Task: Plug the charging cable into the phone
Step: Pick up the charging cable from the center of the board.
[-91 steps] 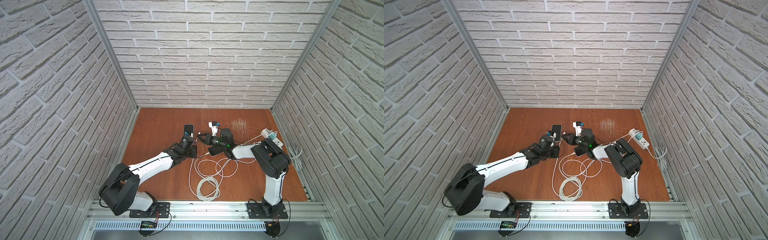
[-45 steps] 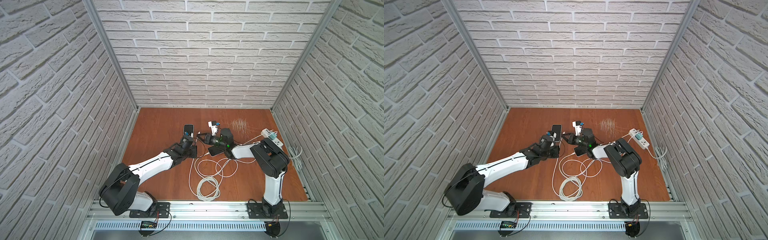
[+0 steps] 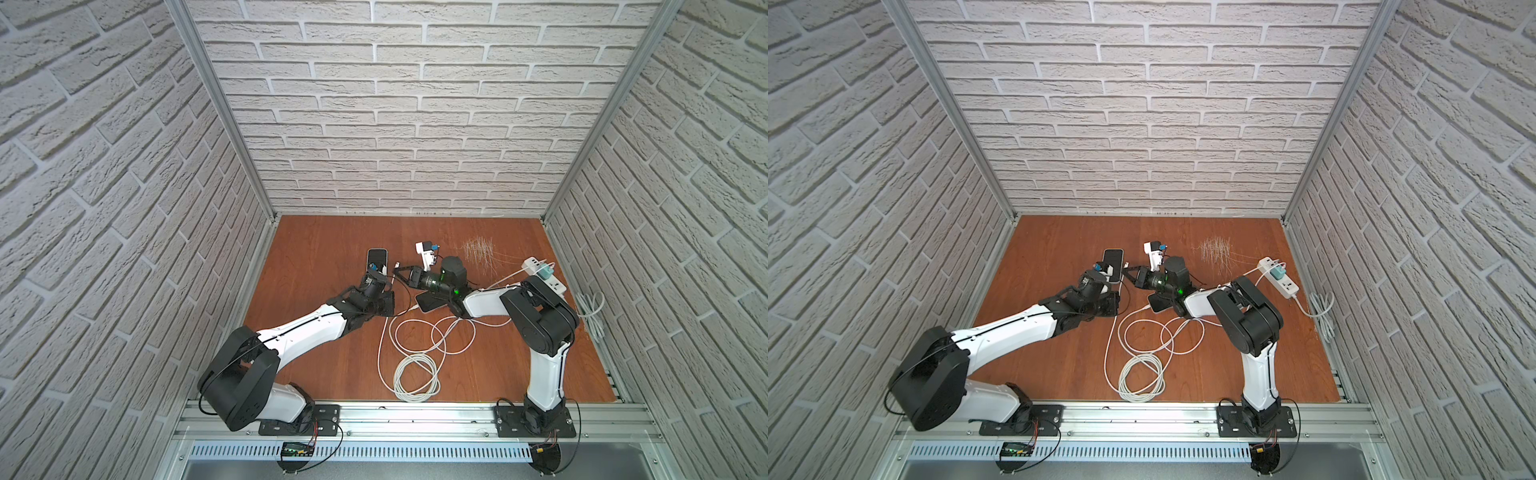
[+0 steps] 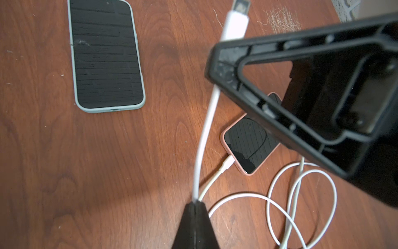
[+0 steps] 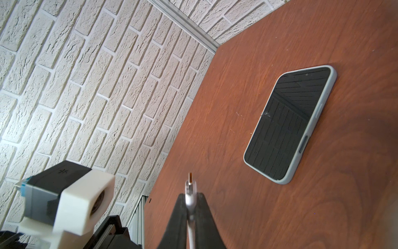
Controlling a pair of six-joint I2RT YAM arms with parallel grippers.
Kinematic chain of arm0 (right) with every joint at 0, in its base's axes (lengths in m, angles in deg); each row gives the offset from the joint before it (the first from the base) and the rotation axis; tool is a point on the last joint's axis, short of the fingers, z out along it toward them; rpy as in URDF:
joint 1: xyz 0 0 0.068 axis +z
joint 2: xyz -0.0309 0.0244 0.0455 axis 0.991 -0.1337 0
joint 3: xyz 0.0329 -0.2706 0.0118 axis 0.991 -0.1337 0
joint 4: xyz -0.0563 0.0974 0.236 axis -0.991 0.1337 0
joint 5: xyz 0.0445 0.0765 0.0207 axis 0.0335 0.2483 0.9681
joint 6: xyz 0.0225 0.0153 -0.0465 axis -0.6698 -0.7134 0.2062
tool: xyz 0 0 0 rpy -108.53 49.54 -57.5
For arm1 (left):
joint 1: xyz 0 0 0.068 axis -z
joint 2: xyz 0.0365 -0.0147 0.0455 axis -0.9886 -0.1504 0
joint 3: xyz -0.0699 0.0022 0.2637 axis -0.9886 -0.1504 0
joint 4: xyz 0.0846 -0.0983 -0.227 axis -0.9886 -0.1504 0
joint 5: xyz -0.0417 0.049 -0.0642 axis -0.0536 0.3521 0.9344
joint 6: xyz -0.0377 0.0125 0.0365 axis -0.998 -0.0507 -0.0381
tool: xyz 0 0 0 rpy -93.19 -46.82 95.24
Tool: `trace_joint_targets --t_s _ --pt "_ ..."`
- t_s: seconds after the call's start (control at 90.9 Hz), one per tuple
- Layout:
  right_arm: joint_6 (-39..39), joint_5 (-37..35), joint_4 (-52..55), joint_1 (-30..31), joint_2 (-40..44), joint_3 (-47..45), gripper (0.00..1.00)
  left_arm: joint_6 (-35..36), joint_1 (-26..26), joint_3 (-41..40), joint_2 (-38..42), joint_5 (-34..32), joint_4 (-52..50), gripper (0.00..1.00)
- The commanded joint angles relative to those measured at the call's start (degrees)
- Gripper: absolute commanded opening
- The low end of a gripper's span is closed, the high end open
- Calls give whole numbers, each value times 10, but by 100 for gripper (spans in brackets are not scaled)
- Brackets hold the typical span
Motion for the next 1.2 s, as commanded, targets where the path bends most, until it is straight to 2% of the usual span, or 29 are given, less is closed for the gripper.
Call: trace_joint_targets --t_s 0.0,0.242,0.352,0.495,0.517,0.561,0.583,0.594,0.616,0.649,0.682,0.803,0.913,1.045,1.188 --pt "4 7 -35 8 0 5 13 -5 2 -5 4 3 26 0" --pt "7 8 -35 9 0 6 9 -4 3 -7 5 3 26 0" --pt "7 8 -38 8 0 4 4 -5 3 -8 3 6 27 0" --pt "19 7 -36 9 3 0 3 -7 3 -6 2 5 24 1" --pt "25 7 -33 9 5 -1 3 -7 2 -5 3 4 22 10" --pt "39 9 -20 9 11 -1 4 -7 2 -2 5 -1 17 42" --pt "49 11 -9 9 15 -2 4 -7 1 -1 7 -5 13 54" --pt "54 13 -4 9 18 -1 4 -7 1 -1 9 -7 11 64" --pt "67 15 8 9 23 -2 4 -7 -1 0 12 -12 7 77" --pt "86 17 31 8 30 -4 3 -10 -4 2 18 -18 -1 90" --pt "106 19 49 7 40 -7 3 -12 -10 6 25 -22 -10 97" --pt "160 25 101 3 76 -26 4 -33 -58 38 41 -27 -63 98" --pt "176 31 113 -6 98 -46 4 -44 -122 101 5 -8 -145 98" --pt "175 24 118 -15 110 -62 4 -21 -172 224 -112 5 -269 98" --pt "165 30 113 -18 102 -60 4 14 -186 363 -245 37 -340 98"
